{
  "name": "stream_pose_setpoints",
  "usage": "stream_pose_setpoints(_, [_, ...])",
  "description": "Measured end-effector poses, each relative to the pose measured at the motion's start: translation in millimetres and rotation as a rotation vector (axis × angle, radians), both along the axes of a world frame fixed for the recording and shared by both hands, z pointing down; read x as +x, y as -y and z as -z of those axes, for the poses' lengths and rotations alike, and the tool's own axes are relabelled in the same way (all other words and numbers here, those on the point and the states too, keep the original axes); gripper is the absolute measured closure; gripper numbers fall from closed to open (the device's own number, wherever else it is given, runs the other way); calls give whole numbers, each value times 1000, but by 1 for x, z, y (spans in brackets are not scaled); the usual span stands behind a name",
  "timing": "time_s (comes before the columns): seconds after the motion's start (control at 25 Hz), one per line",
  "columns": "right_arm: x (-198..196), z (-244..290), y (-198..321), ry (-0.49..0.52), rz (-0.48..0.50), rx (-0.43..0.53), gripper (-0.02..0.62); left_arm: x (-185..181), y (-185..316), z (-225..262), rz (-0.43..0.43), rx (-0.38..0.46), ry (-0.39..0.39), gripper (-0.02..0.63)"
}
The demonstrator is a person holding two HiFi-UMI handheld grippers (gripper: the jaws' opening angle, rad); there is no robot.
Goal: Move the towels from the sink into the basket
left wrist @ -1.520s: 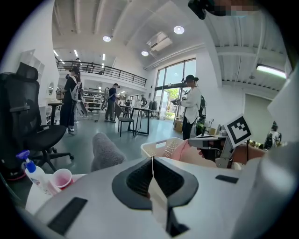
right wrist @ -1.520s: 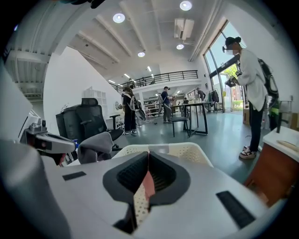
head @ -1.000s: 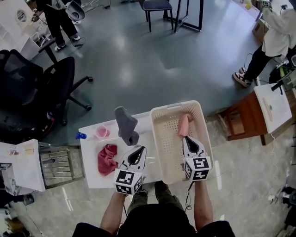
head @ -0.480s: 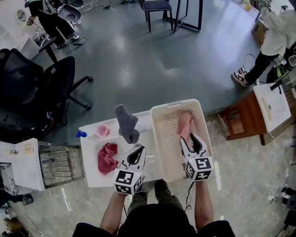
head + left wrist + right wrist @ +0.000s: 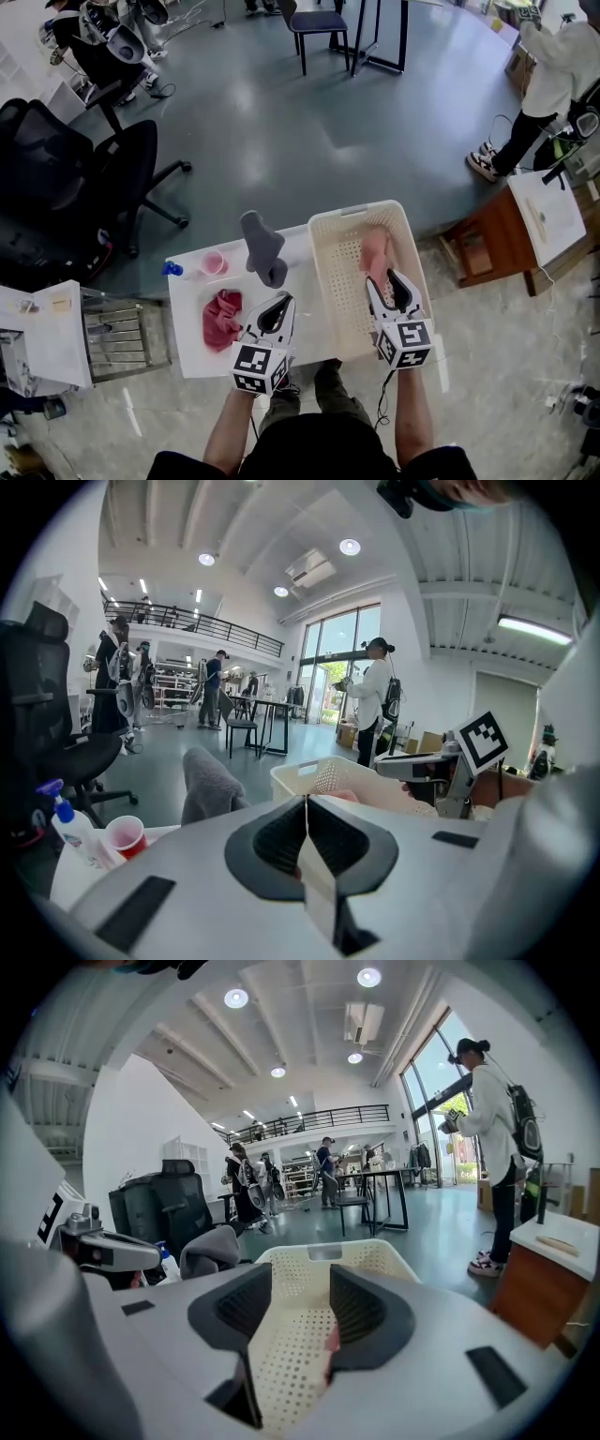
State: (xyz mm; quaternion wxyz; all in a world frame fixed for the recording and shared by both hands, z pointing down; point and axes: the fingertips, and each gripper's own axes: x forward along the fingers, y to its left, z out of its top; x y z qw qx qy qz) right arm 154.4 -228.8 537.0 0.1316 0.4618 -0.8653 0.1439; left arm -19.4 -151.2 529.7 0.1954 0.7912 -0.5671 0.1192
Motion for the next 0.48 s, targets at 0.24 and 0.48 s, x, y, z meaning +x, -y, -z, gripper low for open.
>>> stream_pose_setpoints(0.24, [-15, 35, -22, 8, 15, 77, 397, -11, -13, 26, -2, 57, 6, 594])
stream_pose_setpoints(0.48, [-31, 73, -44, 34, 25, 162, 470, -23, -27, 56, 8, 122, 18, 594])
